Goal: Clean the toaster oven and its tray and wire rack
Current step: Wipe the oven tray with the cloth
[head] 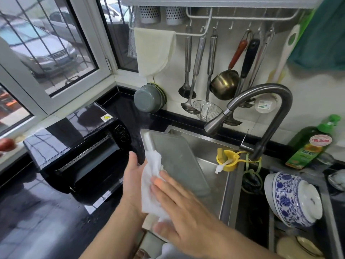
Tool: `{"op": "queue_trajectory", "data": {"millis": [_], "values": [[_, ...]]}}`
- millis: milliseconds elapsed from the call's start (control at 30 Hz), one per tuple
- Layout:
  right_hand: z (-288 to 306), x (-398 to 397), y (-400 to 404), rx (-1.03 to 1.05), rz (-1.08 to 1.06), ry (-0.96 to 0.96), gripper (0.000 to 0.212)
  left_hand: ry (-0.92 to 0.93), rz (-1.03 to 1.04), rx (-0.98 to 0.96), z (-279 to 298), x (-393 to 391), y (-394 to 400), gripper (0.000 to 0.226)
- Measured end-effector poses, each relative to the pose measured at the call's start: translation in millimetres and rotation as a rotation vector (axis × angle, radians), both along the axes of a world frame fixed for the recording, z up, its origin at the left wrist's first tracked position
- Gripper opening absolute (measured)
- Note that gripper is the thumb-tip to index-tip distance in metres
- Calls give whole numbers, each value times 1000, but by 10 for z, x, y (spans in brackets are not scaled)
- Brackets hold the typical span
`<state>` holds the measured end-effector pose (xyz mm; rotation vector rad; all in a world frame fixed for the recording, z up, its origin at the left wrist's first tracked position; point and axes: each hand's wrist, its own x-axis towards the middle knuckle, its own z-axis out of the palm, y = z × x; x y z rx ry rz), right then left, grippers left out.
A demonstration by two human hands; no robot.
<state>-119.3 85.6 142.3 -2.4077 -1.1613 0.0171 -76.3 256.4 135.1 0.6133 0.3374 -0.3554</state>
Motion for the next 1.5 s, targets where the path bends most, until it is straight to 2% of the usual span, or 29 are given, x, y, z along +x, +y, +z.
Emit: {"op": "queue_trajectory", "data": {"millis": [67,200,300,367,433,567,633,767,867,933,1133,1200,1300,1367,1433,1500], "values": [[36,-36,-83,15,-33,-43,77,2,-3,31,56,44,4,92],[106,-14,-77,-19,-70,-103,76,-22,-49,-37,96,-53,-81,87],[156,217,-65,-83,-151,-55,79,-81,-177,32,73,-175,-209,90],[191,470,-79,-114,-210,-22,81,-104,-207,129,28,-223,-318,82],[194,668,-76,-119,-266,-1,82,-105,-232,132,-11,-239,-386,75],[123,784,-30,-13,-282,-80,78,-75,-140,213,-5,-202,-348,67],[99,846,-13,73,-283,-122,72,-146,-116,274,6,-194,-288,60],[72,1034,32,206,-336,-36,50,-284,-145,349,38,-231,-238,42],[-19,1151,-87,230,-432,-90,41,-343,-92,320,112,-231,-98,55],[-119,1178,-245,220,-489,-70,38,-312,-89,228,154,-244,7,64],[-163,1136,-446,238,-671,-92,22,-258,-10,145,74,-363,3,50],[-118,1068,-480,260,-781,-77,18,-247,-4,136,62,-376,-3,53],[-64,889,-485,263,-886,-104,23,-193,26,101,66,-339,36,62],[-52,782,-431,290,-865,-75,29,-122,51,78,85,-292,47,65],[-2,715,-347,336,-821,131,53,-54,69,59,102,-250,19,73],[15,648,-311,243,-767,258,72,-39,84,48,110,-222,-6,66]]}}
